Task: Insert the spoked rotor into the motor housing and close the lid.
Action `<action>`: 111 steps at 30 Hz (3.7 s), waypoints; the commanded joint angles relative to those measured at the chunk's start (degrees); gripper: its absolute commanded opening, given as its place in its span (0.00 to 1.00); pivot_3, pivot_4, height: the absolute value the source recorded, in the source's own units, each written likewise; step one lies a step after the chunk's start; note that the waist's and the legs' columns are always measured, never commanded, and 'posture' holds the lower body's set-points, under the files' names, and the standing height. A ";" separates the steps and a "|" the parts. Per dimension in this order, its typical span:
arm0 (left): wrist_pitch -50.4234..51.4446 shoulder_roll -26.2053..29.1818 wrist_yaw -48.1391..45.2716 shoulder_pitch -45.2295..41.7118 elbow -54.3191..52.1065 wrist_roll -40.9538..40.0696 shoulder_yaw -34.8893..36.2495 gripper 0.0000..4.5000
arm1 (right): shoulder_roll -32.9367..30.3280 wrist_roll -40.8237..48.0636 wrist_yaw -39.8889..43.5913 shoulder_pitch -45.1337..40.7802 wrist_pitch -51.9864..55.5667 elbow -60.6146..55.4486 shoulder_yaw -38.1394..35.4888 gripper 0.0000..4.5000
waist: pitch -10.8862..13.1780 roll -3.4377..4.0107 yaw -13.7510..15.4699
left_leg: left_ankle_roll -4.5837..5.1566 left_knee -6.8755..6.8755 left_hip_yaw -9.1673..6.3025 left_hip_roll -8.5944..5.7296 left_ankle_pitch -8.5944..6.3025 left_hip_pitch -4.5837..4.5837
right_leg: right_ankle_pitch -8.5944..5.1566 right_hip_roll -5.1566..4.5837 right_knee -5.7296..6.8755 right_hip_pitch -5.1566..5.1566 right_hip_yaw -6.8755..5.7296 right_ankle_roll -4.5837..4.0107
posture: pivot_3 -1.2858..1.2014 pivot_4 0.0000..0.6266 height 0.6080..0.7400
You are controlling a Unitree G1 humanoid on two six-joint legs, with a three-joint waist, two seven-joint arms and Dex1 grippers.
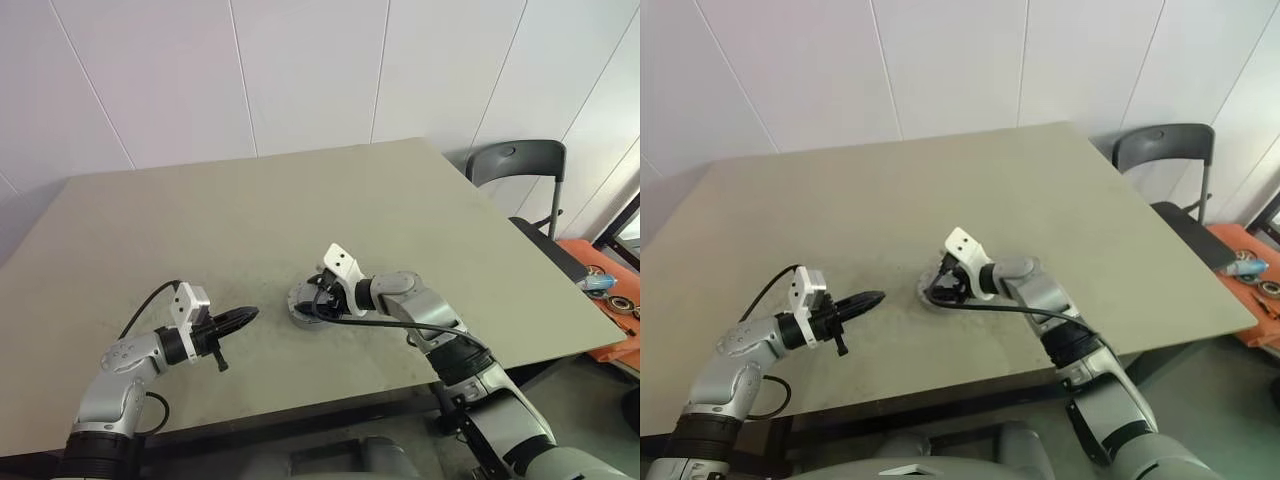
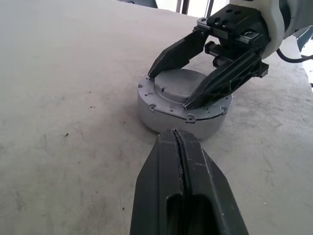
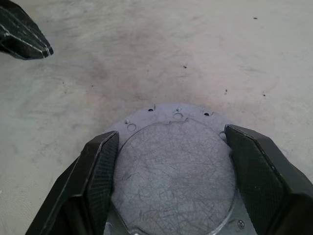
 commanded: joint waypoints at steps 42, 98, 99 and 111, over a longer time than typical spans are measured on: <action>-4.42 -6.88 2.27 -19.84 19.34 14.42 -12.25 0.00 | 0.96 -1.55 -0.93 4.79 -0.19 1.44 1.26 0.69 | -0.20 -0.08 -0.15 | -0.24 -0.07 -0.06 -0.01 -0.16 0.18 | -0.15 0.06 -0.11 0.25 -0.02 0.24 | 0.52 0.00 1.00; 0.74 -7.60 2.31 -18.34 11.97 14.66 -13.17 0.00 | -0.44 25.28 -3.84 -2.19 50.01 0.46 -22.34 0.99 | -0.18 0.01 0.15 | -0.20 -0.04 -0.07 -0.09 -0.20 -0.74 | -0.09 -0.10 -0.12 -0.74 0.00 0.50 | 0.52 0.00 1.00; 0.74 -7.58 2.36 -18.36 11.97 14.65 -13.11 0.00 | 0.88 25.84 -4.84 -2.56 51.59 0.98 -24.17 0.99 | -0.19 0.00 0.09 | -0.20 -0.04 -0.07 -0.09 -0.20 -0.74 | -0.09 -0.10 -0.12 -0.75 0.00 0.50 | 0.52 0.00 1.00; 0.32 -7.05 2.63 -18.58 12.48 14.70 -12.68 0.00 | 12.32 27.59 -14.67 -5.82 53.33 3.93 -40.42 0.47 | -0.17 0.11 -0.18 | -0.21 -0.02 -0.06 -0.04 -0.19 -0.74 | -0.06 0.00 0.09 -0.88 0.02 0.47 | 0.52 0.00 1.00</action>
